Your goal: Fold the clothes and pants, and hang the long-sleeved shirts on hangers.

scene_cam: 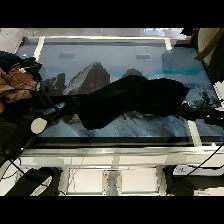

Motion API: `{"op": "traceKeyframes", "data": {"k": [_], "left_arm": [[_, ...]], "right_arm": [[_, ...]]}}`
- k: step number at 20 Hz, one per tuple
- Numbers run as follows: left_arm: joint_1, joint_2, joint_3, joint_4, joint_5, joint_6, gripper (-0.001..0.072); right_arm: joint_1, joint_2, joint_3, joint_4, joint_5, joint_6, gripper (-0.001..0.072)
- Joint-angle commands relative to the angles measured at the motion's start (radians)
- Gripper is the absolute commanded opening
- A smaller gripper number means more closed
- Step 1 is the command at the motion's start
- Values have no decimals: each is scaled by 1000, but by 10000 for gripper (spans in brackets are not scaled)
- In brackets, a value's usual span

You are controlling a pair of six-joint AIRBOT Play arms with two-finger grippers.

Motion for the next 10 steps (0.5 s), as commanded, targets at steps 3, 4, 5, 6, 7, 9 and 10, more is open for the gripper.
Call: {"op": "traceKeyframes", "data": {"k": [3,4,5,6,7,9,10], "left_arm": [[53,30,0,29,-40,0,8],[53,30,0,44,-40,-1,8],[53,31,2,70,-40,-3,7],[54,35,6,104,-40,-4,7],[60,46,13,138,-49,-4,6],[109,87,56,201,-144,-3,7],[150,111,96,249,-227,-3,6]], "right_arm": [[76,-70,0,116,-66,-151,401],[88,-70,2,134,-45,-185,198],[90,-69,12,151,-18,-190,22],[89,-67,30,156,16,-190,23],[80,-60,61,149,76,-190,23],[38,-26,140,145,225,-169,23],[8,2,189,126,294,-127,23]]}}
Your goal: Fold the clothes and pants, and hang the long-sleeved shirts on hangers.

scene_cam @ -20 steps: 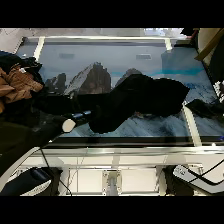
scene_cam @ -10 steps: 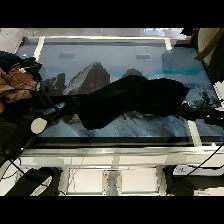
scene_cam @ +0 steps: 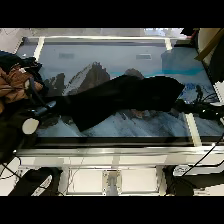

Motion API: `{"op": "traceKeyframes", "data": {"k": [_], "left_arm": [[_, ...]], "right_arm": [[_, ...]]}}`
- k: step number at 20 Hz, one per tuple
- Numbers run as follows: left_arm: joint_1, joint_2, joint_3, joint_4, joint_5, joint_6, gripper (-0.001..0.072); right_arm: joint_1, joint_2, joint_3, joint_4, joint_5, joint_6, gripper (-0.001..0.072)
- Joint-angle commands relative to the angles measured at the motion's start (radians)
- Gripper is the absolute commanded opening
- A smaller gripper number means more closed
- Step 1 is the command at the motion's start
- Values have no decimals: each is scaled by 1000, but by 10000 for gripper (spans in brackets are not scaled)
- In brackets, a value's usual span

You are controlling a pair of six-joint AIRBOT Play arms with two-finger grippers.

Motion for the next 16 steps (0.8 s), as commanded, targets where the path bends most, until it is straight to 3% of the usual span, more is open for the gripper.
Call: {"op": "traceKeyframes", "data": {"k": [1,4,5,8,12,16], "left_arm": [[97,68,99,164,-214,1,6],[199,136,246,389,-358,5,6],[226,144,297,452,-356,6,6],[256,79,436,470,-299,130,6],[256,-202,570,471,-269,243,6],[256,-522,702,474,-99,251,6]], "right_arm": [[-75,72,150,-45,253,100,23],[-169,183,327,-185,365,219,23],[-188,220,380,-225,378,229,22],[-182,282,472,-297,420,263,22],[-117,265,430,-384,480,299,22],[-113,242,317,-616,458,376,22]]}}
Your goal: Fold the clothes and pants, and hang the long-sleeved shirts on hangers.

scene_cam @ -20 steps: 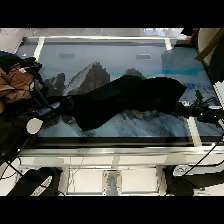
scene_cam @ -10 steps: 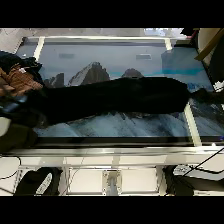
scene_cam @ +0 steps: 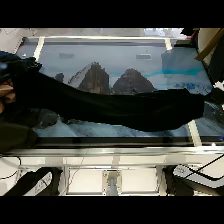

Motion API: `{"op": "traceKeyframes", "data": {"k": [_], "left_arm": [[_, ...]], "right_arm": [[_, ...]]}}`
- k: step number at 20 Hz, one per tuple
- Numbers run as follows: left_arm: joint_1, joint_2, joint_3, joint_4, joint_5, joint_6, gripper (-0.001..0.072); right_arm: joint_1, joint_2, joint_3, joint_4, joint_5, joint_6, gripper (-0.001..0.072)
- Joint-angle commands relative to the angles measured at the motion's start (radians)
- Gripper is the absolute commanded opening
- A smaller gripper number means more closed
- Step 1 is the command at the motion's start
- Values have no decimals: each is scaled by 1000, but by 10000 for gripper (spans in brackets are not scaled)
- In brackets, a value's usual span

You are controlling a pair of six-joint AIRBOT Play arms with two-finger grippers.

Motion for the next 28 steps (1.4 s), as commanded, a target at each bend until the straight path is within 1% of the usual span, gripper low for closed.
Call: {"op": "traceKeyframes", "data": {"k": [1,3,5,6,7,8,9,11,12,13,14,15,17,19,20,22,23,24,26,27,28], "left_arm": [[4,-275,154,13,129,31,6],[4,-419,293,13,136,31,6],[17,-531,446,14,137,31,6],[27,-565,507,14,143,19,6],[46,-592,554,13,154,-22,6],[64,-613,577,9,153,-47,5],[82,-630,579,-4,132,-47,6],[103,-675,579,-56,16,-37,8],[104,-697,579,-80,-26,-27,23],[103,-714,579,-102,-48,8,248],[100,-727,579,-138,-54,48,690],[98,-730,579,-177,-56,62,716],[99,-706,580,-185,-71,61,718],[120,-642,579,-182,-146,61,717],[136,-603,579,-160,-219,62,714],[175,-520,568,-103,-408,62,712],[198,-463,527,-103,-469,61,712],[216,-394,451,-103,-478,57,711],[251,-218,215,-103,-453,2,710],[267,-114,61,-103,-420,-42,710],[285,-5,-106,-104,-369,-118,709]], "right_arm": [[8,-10,-88,-244,-12,94,22],[8,-10,-149,-342,-43,140,22],[8,-10,-201,-395,-83,175,22],[8,-10,-222,-417,-99,192,22],[8,-10,-238,-423,-115,206,22],[8,-10,-251,-420,-136,220,22],[8,-10,-265,-394,-156,224,22],[9,-10,-289,-318,-192,224,22],[9,-10,-298,-274,-202,222,26],[9,-10,-300,-245,-208,217,82],[9,-11,-300,-221,-216,216,227],[10,-11,-300,-211,-220,216,271],[9,-11,-300,-222,-215,215,271],[9,-11,-300,-268,-203,211,271],[8,-11,-300,-292,-203,203,271],[8,-11,-300,-302,-206,180,271],[8,-11,-300,-297,-205,163,271],[8,-11,-300,-296,-205,159,272],[8,-11,-300,-296,-204,122,271],[8,-11,-300,-288,-204,110,271],[8,-11,-300,-266,-206,97,271]]}}
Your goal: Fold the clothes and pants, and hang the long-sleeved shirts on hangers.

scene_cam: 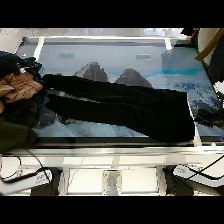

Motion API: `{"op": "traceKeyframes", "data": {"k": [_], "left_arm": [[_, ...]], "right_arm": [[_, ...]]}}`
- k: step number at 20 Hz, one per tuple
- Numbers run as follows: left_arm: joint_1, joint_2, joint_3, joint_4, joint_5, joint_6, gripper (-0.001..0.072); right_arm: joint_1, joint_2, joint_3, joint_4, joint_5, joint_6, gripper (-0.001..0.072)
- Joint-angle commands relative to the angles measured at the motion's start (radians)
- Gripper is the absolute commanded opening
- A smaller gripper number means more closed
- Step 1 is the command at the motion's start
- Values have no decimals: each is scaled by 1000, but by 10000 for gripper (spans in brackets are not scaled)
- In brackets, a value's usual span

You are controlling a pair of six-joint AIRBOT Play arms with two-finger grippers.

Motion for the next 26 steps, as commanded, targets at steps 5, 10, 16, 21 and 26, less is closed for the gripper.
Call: {"op": "traceKeyframes", "data": {"k": [5,10,16,21,26], "left_arm": [[130,593,-938,-346,465,-275,695],[156,439,-1025,-564,660,-134,611],[154,167,-983,-943,790,117,607],[153,33,-879,-1153,788,294,486],[150,-47,-840,-1157,787,296,484]], "right_arm": [[1,-1,0,172,-13,-93,271],[1,-1,0,179,-10,-93,271],[1,0,0,201,18,-92,271],[1,-1,0,201,16,-92,271],[1,-1,0,203,16,-92,271]]}}
